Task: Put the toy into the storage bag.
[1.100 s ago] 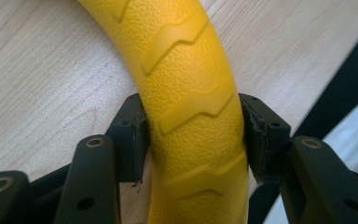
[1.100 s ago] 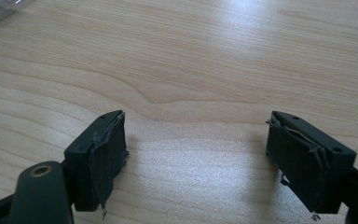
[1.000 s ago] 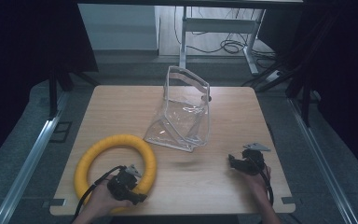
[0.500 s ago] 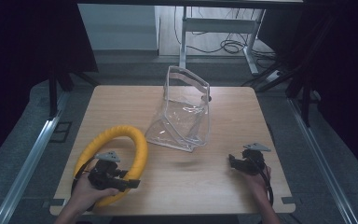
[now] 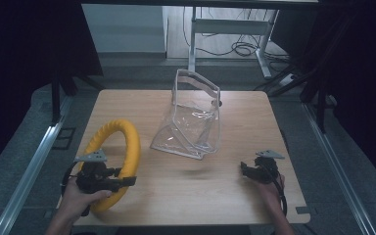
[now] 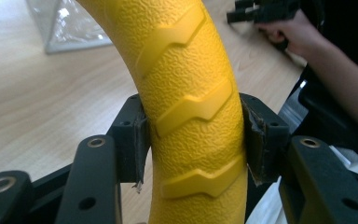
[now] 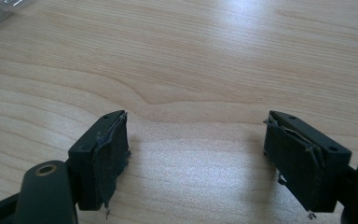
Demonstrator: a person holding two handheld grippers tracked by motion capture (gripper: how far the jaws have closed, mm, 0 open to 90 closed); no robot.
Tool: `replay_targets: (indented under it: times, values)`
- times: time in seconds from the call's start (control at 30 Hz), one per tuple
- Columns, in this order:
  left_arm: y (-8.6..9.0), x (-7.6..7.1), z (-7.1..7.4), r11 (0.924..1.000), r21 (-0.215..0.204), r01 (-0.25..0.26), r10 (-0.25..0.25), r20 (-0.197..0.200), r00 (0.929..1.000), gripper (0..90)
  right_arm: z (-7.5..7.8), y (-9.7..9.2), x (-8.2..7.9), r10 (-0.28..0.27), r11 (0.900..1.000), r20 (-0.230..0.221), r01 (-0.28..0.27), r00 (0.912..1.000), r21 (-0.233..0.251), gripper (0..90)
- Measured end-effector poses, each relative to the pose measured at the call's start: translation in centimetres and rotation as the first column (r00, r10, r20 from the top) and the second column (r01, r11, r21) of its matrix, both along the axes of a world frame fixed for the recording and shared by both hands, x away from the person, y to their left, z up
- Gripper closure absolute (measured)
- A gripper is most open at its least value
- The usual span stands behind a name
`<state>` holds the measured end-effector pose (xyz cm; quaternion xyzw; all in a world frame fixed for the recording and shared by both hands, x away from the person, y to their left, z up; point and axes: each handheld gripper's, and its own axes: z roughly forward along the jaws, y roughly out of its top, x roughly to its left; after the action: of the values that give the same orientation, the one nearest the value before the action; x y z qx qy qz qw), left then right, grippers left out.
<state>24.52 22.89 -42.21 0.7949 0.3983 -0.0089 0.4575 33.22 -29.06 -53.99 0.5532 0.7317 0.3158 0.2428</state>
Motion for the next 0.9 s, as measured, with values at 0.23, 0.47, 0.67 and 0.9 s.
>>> replay_targets:
  times: [0.23,0.47,0.67,0.9]
  values:
    - [1.8,-0.1,1.1,0.9972,-0.060,-0.045,0.047,0.037,0.9982,48.5,0.0,0.0,0.0,-0.002,1.0000,0.001,0.002,1.0000,-0.001,22.4]
    - [3.3,-0.5,2.0,0.9894,-0.104,-0.101,0.110,0.087,0.9901,48.6,0.0,0.0,0.0,-0.003,1.0000,0.001,0.003,1.0000,0.000,22.4]
    - [4.0,-0.6,2.9,0.9797,-0.153,-0.129,0.151,0.139,0.9787,48.7,0.0,0.0,0.0,-0.004,1.0000,0.000,0.004,1.0000,0.000,22.5]
    - [3.2,-0.4,4.0,0.9702,-0.215,-0.112,0.156,0.201,0.9671,48.9,0.0,0.0,0.0,-0.007,1.0000,0.000,0.007,1.0000,0.001,22.5]
